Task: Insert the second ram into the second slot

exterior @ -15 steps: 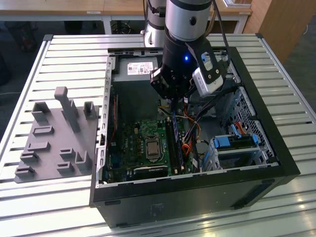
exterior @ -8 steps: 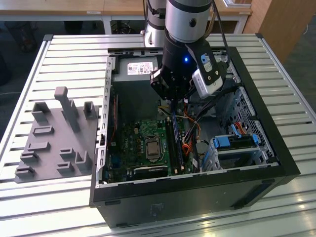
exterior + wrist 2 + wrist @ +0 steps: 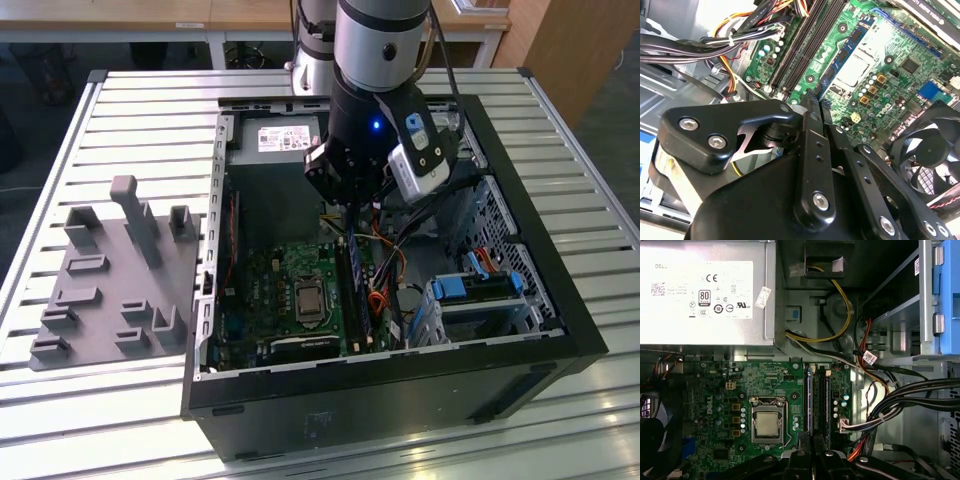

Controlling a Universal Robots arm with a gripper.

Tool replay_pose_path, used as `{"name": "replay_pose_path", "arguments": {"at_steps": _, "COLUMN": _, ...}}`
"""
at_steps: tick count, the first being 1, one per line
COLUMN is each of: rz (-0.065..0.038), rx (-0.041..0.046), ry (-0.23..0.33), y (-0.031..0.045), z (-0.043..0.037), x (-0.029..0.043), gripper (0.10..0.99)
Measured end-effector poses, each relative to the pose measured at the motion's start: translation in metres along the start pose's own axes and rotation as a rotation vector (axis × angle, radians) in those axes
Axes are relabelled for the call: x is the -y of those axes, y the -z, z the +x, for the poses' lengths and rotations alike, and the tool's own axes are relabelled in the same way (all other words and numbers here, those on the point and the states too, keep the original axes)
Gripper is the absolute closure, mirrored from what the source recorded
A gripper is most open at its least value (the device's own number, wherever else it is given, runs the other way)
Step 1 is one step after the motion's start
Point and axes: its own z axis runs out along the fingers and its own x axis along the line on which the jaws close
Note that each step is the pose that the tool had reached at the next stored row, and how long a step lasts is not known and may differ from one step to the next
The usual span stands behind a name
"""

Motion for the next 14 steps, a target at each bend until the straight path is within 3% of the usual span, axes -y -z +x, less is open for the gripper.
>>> {"name": "replay_pose_path", "arguments": {"at_steps": 14, "rz": 0.000, "rx": -0.0029, "ry": 0.022, "y": -0.0081, "z": 0.0002, "x": 0.0004, "gripper": 0.949}}
